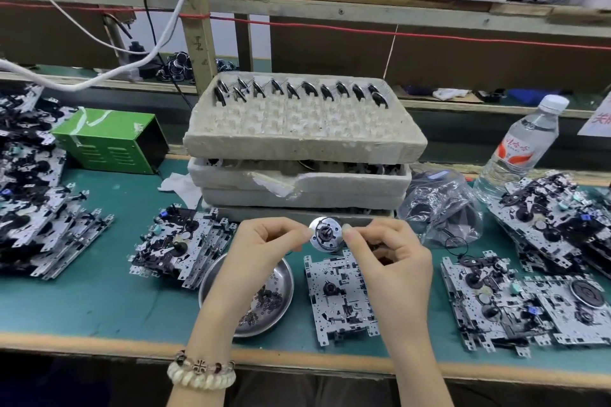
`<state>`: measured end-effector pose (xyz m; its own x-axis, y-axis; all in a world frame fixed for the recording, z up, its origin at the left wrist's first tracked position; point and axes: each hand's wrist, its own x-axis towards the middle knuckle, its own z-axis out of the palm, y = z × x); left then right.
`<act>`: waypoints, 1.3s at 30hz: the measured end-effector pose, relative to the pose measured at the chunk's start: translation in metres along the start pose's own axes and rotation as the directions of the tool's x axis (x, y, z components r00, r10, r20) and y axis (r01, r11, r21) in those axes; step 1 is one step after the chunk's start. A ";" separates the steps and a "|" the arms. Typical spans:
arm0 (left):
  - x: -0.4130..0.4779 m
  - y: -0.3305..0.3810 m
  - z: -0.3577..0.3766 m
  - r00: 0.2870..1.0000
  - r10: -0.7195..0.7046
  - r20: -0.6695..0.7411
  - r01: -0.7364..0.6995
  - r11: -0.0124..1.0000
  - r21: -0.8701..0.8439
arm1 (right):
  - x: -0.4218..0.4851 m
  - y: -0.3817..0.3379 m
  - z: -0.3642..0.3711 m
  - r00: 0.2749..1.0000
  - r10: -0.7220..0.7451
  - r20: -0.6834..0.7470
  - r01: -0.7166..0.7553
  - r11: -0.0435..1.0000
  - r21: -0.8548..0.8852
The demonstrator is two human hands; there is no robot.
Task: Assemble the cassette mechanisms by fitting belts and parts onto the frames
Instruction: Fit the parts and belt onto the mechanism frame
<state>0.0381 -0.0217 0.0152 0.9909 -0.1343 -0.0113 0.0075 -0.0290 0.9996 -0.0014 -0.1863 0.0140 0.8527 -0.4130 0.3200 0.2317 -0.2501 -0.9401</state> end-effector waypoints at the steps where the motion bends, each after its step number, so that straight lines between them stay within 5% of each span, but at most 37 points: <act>1: 0.000 -0.001 0.000 1.000 0.004 0.011 -0.004 1.000 0.008 | -0.001 0.001 0.001 1.000 -0.021 -0.019 0.020 0.999 -0.036; 7: 0.001 -0.005 0.000 0.999 0.027 0.045 -0.026 1.000 -0.016 | 0.000 0.005 -0.003 0.989 -0.111 -0.099 0.087 0.972 -0.218; 12: 0.000 -0.008 0.004 0.984 0.089 0.157 -0.081 0.995 -0.057 | 0.010 0.010 -0.016 0.970 0.228 0.081 -0.236 0.965 0.114; 14: 0.000 -0.011 0.008 0.977 0.125 0.172 -0.119 0.992 -0.045 | 0.019 0.016 -0.026 0.852 0.396 0.342 -0.495 0.822 0.281; 17: 0.000 -0.020 0.018 0.972 0.167 0.164 -0.159 0.985 -0.061 | 0.032 0.028 -0.038 0.598 0.352 0.720 -0.782 0.451 0.430; 20: -0.001 -0.032 0.024 0.948 0.285 0.145 -0.293 0.955 0.041 | 0.042 0.037 -0.043 0.513 0.295 0.806 -0.831 0.406 0.381; 22: -0.001 -0.038 0.023 0.855 0.484 0.189 -0.519 0.807 0.281 | 0.049 0.040 -0.046 0.493 0.337 0.802 -0.806 0.523 0.276; 25: 0.001 -0.040 0.021 0.635 0.667 0.389 -0.752 0.422 0.506 | 0.054 0.040 -0.051 0.512 0.391 0.764 -0.609 0.793 0.002; 29: 0.007 -0.041 0.011 0.378 0.628 0.680 -0.836 -0.085 0.542 | 0.056 0.042 -0.059 0.570 0.322 0.755 -0.329 0.932 -0.149; 34: 0.018 -0.039 0.014 0.271 0.532 0.803 -0.818 -0.312 0.483 | 0.051 0.059 -0.065 0.625 0.258 0.737 -0.244 0.961 -0.130; 39: 0.028 -0.042 0.020 0.220 0.481 0.849 -0.842 -0.346 0.414 | 0.050 0.072 -0.065 0.662 0.263 0.702 -0.208 0.964 -0.165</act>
<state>0.0633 -0.0439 -0.0277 0.1069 -0.8840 0.4551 -0.8928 -0.2868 -0.3474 0.0271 -0.2820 -0.0304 0.9542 0.2751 -0.1174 -0.0309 -0.2999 -0.9535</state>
